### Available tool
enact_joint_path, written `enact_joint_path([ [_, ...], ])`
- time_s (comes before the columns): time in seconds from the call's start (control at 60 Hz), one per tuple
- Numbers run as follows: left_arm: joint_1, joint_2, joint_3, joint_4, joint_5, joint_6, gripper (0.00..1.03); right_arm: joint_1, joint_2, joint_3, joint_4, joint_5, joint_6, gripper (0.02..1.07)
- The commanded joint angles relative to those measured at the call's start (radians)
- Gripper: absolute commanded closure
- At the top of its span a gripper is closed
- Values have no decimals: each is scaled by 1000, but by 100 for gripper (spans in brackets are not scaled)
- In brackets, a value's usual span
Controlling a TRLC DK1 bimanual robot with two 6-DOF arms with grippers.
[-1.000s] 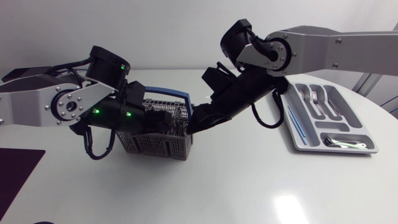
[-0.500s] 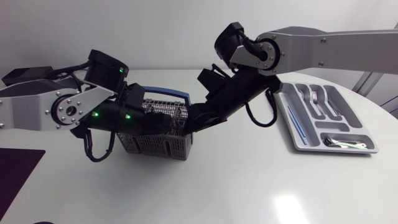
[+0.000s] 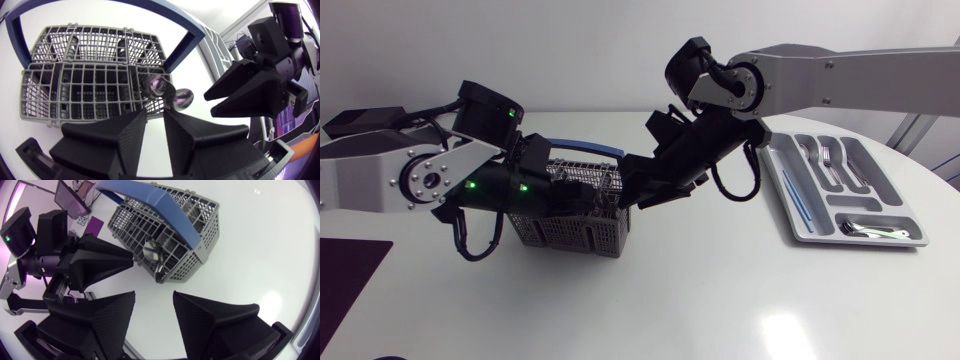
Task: Unload the cutlery basket into the drawer organizer.
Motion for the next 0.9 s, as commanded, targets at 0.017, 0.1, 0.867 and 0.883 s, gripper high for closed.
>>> enact_joint_path([
  [0.017, 6, -18, -29, 6, 12, 21, 75, -6, 18, 25, 3, 13, 94, 49],
  [0.1, 6, -23, -31, 6, 12, 23, 75, -7, 12, 30, 0, 18, 114, 49],
  [0.867, 16, -55, -52, 6, 23, 29, 75, 10, 13, 48, -31, 55, 337, 49],
  [0.883, 18, -55, -52, 6, 23, 29, 75, 11, 15, 48, -34, 55, 338, 49],
])
